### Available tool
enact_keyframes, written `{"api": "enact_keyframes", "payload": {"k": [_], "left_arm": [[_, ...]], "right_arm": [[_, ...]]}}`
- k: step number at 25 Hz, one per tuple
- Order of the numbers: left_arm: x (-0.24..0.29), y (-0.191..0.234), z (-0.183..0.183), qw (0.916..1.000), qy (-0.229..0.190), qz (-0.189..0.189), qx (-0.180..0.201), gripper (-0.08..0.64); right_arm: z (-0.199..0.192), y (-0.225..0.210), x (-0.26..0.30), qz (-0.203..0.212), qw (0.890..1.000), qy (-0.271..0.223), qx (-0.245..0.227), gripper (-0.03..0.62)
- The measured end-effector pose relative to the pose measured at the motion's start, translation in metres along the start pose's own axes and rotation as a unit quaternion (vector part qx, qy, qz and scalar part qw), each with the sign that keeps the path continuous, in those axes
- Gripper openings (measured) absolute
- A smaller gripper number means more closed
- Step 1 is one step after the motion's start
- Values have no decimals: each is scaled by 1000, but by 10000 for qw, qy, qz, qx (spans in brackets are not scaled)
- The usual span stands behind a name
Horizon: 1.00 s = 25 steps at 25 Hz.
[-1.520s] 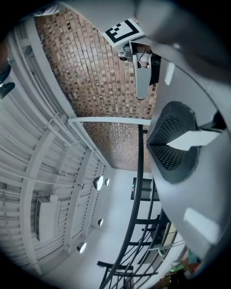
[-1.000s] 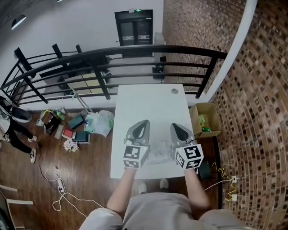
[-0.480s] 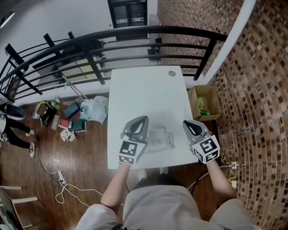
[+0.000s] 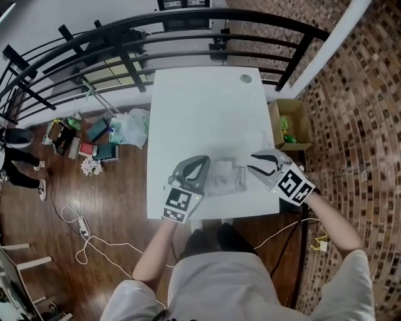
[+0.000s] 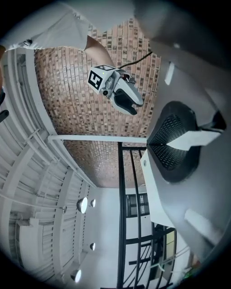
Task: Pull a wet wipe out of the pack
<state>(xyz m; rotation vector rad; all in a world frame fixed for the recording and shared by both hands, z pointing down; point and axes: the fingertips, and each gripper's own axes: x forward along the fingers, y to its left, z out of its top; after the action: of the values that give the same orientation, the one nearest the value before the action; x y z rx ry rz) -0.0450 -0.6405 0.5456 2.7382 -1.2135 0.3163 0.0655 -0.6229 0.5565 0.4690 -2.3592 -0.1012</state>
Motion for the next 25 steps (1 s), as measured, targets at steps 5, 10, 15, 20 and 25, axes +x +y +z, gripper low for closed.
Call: {"api": "enact_keyframes", "payload": {"k": [5, 10, 15, 20, 25], "left_arm": [[-1, -3, -23, 9997, 48, 1, -243, 16], [-7, -1, -39, 9994, 129, 110, -313, 15], [-17, 0, -52, 9984, 185, 236, -486, 15], [-22, 1, -59, 9980, 253, 281, -501, 15], [-27, 1, -63, 9978, 298, 282, -530, 15]], "right_arm": [[-10, 30, 46, 807, 9948, 438, -447, 149], [-16, 64, 86, 1489, 9848, 635, -636, 148], [-34, 93, 118, 1915, 9750, 921, -657, 147], [-51, 99, 132, 1837, 9733, 1178, -707, 121], [-49, 100, 130, 1617, 9750, 1190, -957, -5]]}}
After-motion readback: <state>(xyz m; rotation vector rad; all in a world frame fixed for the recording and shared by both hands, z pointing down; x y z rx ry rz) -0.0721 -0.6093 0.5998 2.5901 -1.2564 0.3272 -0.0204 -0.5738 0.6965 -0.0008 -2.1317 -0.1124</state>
